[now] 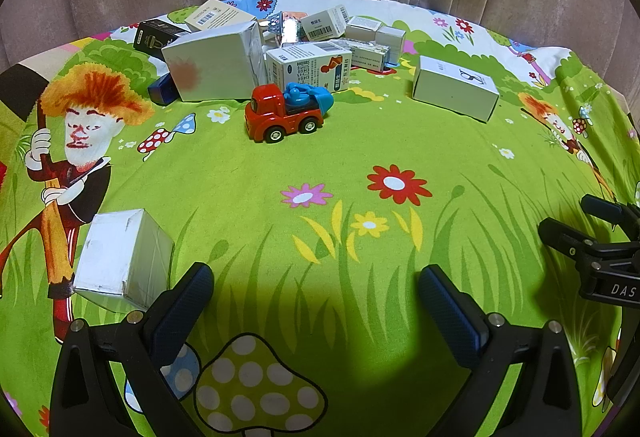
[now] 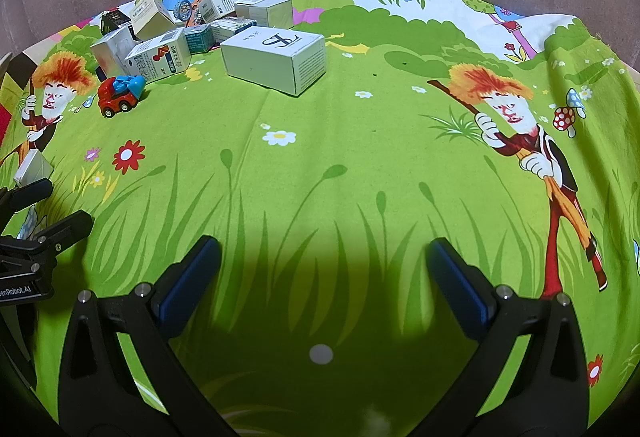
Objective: Organize rigid objects
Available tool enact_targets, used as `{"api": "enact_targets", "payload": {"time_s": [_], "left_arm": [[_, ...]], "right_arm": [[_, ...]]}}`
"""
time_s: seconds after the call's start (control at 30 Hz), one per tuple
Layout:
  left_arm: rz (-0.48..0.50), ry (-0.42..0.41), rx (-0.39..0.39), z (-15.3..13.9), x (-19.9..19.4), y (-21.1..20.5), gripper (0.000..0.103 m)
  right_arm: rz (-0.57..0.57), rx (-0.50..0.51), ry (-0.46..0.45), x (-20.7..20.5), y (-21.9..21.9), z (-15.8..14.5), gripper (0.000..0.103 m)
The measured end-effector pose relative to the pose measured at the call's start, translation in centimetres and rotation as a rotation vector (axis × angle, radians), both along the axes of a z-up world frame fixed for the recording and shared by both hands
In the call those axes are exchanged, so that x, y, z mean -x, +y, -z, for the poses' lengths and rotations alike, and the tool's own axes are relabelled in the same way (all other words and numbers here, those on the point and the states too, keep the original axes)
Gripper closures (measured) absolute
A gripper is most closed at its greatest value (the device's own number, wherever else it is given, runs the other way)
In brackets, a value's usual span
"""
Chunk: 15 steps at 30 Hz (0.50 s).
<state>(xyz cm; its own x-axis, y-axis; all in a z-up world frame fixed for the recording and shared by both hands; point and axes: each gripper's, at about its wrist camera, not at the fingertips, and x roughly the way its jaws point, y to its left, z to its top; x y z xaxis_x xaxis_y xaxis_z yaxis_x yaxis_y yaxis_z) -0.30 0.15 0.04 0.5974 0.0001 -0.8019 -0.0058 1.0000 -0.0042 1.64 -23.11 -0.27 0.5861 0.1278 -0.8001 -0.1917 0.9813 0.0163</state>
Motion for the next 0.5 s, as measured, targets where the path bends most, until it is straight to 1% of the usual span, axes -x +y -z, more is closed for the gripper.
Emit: {"api": "enact_targets", "payload": {"time_s": [0.5], "left_arm": [[0.000, 0.001, 0.000, 0.01, 0.07, 0.00, 0.000]], "right_arm": [[0.001, 0.001, 0.001, 0.00, -0.02, 0.00, 0.000]]}}
